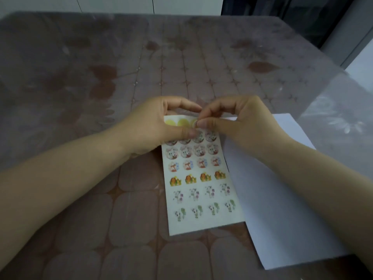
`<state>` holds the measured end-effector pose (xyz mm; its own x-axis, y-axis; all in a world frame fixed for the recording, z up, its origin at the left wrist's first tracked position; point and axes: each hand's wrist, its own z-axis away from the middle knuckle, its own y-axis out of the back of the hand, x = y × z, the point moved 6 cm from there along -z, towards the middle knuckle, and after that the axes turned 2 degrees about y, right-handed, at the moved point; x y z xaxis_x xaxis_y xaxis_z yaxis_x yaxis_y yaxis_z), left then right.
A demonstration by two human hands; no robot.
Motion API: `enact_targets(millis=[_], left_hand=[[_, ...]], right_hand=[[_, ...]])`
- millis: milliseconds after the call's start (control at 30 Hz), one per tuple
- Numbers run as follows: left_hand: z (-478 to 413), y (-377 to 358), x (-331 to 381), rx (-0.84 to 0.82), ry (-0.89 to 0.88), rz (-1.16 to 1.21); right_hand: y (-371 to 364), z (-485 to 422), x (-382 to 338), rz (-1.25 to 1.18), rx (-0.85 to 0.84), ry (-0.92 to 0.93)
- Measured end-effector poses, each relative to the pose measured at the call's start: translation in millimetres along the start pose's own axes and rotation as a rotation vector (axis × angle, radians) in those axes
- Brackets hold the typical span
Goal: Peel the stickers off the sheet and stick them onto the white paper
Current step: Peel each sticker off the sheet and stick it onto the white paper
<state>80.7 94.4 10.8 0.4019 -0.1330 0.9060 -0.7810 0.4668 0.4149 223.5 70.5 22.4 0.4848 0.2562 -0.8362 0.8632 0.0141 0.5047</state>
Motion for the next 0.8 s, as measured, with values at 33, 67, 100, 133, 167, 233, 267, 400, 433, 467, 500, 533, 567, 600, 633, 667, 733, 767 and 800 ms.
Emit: enact_targets(millis=[33, 67, 100, 133, 167, 233, 267, 400, 433, 467, 500, 533, 567, 600, 633, 667, 733, 767, 800], left_hand=[[0.0, -0.6, -0.2, 0.001, -0.001, -0.004], [-0.2, -1.3, -0.8, 0.004, -0.004, -0.008], [-0.1, -1.5, -1.6, 0.008, -0.004, -0.012], [0.2, -1.9, -2.3, 0.011, -0.005, -0.012], [0.5, -2.0, -2.7, 0.014, -0.005, -0.012], [0.2, -2.2, -3.0, 0.015, -0.008, -0.013], [-0.4, -2.3, -3.2, 0.014, -0.011, -0.014], [-1.7, -1.7, -4.2, 0.02, -0.02, -0.017], [-1.5, -1.5, -4.4, 0.021, -0.018, -0.021], [-1.3, -1.6, -4.5, 0.021, -0.018, -0.027], [-1.4, -1.6, -4.6, 0.022, -0.018, -0.031], [-1.7, -2.1, -5.1, 0.022, -0.018, -0.03], [-2.0, -2.3, -5.3, 0.023, -0.018, -0.023], [-2.3, -2.6, -5.8, 0.025, -0.017, -0.017], [-2.4, -2.6, -5.7, 0.026, -0.016, -0.016], [-2.6, -2.9, -5.6, 0.026, -0.012, -0.022], [-2.4, -3.1, -4.9, 0.023, -0.008, -0.037], [-2.4, -3.0, -4.5, 0.022, -0.005, -0.04], [-2.3, -3.2, -4.3, 0.023, 0.001, -0.042]], right_hand=[[-1.2, 0.0, 0.0, 0.007, 0.0, 0.0], [-2.1, 0.3, 0.3, 0.01, 0.001, 0.0], [-2.7, 0.6, 0.8, 0.006, 0.002, 0.003], [-3.3, 1.1, 1.2, -0.002, 0.003, 0.005], [-3.3, 1.4, 1.2, -0.009, 0.003, 0.007], [-3.4, 1.6, 0.6, -0.004, -0.001, 0.01], [-3.5, 1.4, -0.2, 0.01, -0.008, 0.017], [-4.6, 2.5, -3.3, 0.048, -0.032, 0.044], [-4.5, 2.7, -3.5, 0.045, -0.035, 0.045], [-4.6, 2.9, -3.5, 0.041, -0.036, 0.045], [-4.7, 2.9, -3.4, 0.037, -0.037, 0.045], [-5.0, 2.9, -3.1, 0.032, -0.038, 0.043], [-5.1, 2.8, -2.9, 0.025, -0.038, 0.041], [-5.2, 2.7, -2.5, 0.02, -0.038, 0.038], [-5.5, 2.9, -2.4, 0.015, -0.037, 0.038], [-5.7, 3.1, -2.4, 0.01, -0.036, 0.038], [-5.6, 3.1, -0.9, -0.007, -0.037, 0.029], [-5.6, 2.9, 0.1, -0.016, -0.038, 0.023], [-5.7, 2.8, 0.7, -0.029, -0.039, 0.016]])
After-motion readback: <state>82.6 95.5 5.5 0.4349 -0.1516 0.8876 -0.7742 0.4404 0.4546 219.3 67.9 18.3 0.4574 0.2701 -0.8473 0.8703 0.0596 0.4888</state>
